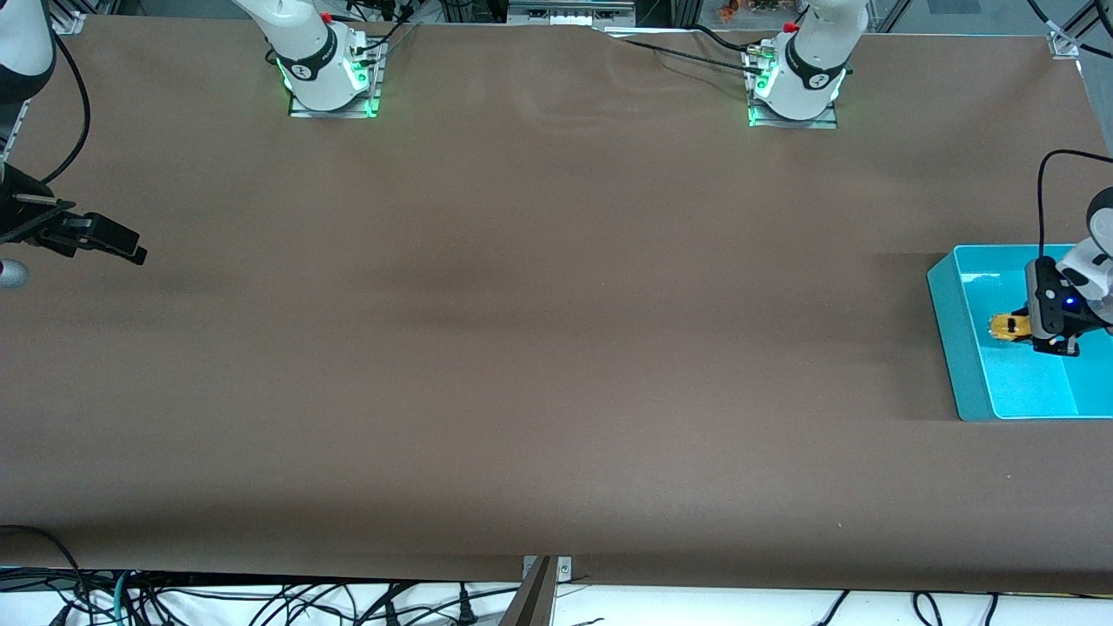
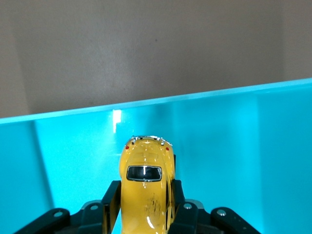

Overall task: Wind and store yellow beetle car
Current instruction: 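Lower the car into the turquoise bin and open the left gripper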

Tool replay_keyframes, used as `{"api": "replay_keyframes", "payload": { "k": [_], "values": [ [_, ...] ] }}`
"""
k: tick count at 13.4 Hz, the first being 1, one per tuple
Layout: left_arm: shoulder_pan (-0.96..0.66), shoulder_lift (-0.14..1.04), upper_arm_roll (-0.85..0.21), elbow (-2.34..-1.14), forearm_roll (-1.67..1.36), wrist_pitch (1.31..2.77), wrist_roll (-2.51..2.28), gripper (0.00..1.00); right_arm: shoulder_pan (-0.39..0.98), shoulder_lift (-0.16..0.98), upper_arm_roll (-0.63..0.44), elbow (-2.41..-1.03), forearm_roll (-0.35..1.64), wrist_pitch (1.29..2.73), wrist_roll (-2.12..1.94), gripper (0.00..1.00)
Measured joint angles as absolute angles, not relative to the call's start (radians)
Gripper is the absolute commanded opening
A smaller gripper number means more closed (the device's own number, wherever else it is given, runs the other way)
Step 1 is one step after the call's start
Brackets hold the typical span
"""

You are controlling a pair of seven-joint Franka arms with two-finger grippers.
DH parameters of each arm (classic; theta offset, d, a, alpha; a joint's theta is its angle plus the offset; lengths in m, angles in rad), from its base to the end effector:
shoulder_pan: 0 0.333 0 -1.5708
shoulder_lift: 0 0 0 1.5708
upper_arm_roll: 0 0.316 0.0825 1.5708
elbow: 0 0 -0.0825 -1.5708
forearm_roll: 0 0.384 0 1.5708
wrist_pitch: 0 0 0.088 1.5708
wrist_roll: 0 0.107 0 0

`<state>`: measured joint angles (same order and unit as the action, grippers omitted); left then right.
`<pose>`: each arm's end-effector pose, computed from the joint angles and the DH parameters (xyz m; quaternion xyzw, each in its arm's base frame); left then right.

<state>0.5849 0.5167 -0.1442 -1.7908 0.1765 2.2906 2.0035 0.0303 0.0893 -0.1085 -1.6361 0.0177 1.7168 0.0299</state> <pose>0.5870 0.2893 0.2647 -0.6739 0.7382 0.0301 0.0063 0.5880 -0.0420 0.5553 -0.9985 0.0551 0.0039 0.0040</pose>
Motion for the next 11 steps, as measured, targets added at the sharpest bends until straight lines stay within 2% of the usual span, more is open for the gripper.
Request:
{"api": "replay_keyframes", "payload": {
  "k": [8,10,11],
  "values": [
    [0.636,0.627,-0.144,-1.783,0.176,2.398,2.032,0.45,0.031,0.089,-0.108,-1.636,0.018,1.717,0.03,1.0],
    [0.636,0.64,-0.144,-1.782,0.176,2.402,2.032,0.59,0.031,0.089,-0.108,-1.636,0.018,1.717,0.03,1.0],
    [0.636,0.643,-0.144,-1.782,0.176,2.407,2.033,0.82,0.031,0.089,-0.108,-1.636,0.018,1.717,0.03,1.0]
  ]
}}
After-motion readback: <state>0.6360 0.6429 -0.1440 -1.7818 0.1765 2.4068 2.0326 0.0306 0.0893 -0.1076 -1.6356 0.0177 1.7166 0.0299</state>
